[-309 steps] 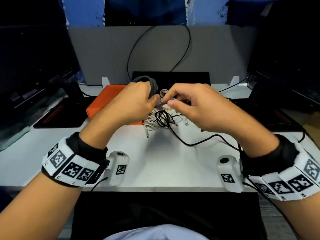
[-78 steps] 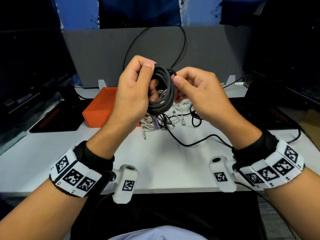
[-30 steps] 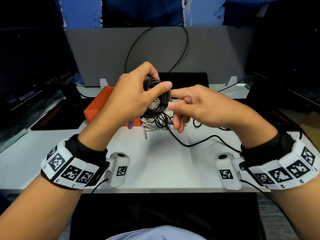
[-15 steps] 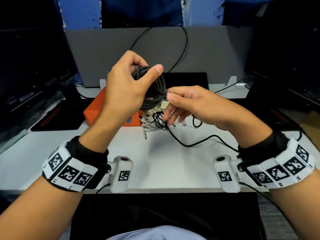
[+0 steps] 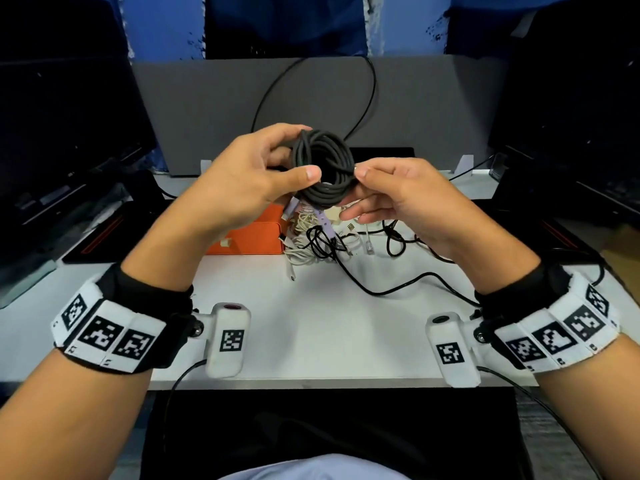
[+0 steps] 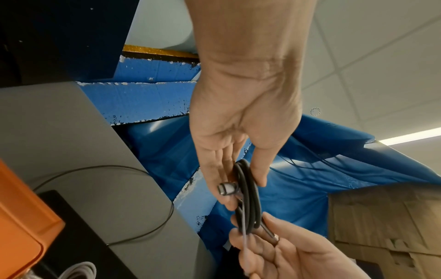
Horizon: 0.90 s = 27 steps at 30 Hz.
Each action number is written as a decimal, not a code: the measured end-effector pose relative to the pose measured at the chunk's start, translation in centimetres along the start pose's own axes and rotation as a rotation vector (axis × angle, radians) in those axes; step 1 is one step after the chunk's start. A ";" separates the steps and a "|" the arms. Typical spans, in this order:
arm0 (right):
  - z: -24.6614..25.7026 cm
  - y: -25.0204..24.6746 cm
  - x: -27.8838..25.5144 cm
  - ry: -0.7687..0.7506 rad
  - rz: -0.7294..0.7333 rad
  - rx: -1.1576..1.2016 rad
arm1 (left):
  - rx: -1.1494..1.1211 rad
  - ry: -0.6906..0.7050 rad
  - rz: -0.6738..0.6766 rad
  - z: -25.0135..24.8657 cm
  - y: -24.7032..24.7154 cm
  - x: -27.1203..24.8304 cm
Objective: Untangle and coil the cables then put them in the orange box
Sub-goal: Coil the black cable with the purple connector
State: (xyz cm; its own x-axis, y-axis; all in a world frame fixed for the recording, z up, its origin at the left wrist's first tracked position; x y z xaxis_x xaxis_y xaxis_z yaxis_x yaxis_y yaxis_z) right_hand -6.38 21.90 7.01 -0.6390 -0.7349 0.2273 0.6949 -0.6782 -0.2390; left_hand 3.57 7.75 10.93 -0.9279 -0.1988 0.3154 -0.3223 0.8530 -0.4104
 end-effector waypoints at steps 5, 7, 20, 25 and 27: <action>-0.2 0.0 -0.1 0.053 0.050 0.143 | -0.043 0.025 0.000 -0.2 0.4 -0.1; 0.0 0.0 -0.1 0.023 0.046 0.109 | -0.064 0.020 0.005 0.0 0.5 0.0; -0.9 -0.3 0.4 0.029 0.021 0.108 | -0.067 -0.073 -0.086 2.4 0.1 0.8; -1.7 0.0 0.3 0.075 0.082 0.121 | -0.050 -0.104 -0.109 3.8 -0.8 1.6; -2.4 -0.5 0.1 0.097 0.109 -0.091 | -0.050 -0.134 -0.134 4.8 -1.9 2.0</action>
State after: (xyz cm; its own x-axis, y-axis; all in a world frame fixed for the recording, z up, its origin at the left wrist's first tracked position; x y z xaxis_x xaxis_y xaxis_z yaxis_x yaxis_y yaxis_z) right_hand -7.59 22.15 4.93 -0.5930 -0.7984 0.1043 0.7322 -0.5886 -0.3426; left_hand 1.48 3.41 8.23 -0.8951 -0.3719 0.2460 -0.4380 0.8367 -0.3288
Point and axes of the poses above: each hand's wrist, its own x-axis towards the middle knuckle, its own y-axis out of the palm, z = x × y, the point moved 9 cm from there along x, towards the middle knuckle, and after that the axes turned 1 degree about -y, right-handed, at the moved point
